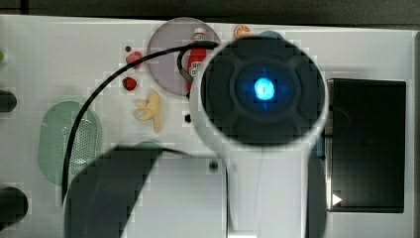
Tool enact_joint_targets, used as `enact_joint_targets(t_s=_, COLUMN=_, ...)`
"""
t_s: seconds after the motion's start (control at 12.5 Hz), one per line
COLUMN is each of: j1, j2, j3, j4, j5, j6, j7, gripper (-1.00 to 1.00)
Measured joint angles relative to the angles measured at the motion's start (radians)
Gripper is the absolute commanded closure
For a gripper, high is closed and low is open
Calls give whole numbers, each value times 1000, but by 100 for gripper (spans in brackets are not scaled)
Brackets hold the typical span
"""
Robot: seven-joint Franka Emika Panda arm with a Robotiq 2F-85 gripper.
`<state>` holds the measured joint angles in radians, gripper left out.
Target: Pick ketchup from plate and place it on table.
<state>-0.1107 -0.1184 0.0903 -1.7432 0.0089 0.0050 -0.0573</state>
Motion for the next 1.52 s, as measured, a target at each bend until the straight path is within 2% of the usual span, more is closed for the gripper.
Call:
enact_joint_targets(t_s=0.4, j1=8, j2=234, j3=29, j4=3, j5=11, j6=137, j7=-70, gripper=-100)
enact_joint_targets(t_s=0.72, j1=31, j2=379, j3=24, j4=-21, j5=3, j6=311, j7=-210, gripper=-100)
enact_joint_targets(t_s=1.2, j1=33, j2=536, j3=33, j4=-19, j5=-3, j6=598, j7=-534, gripper=-100)
enact_joint_targets(t_s=1.52, j1=34, j2=639, j3=30, j4=-17, j5=-1, j6=722, j7=-603, gripper=-100)
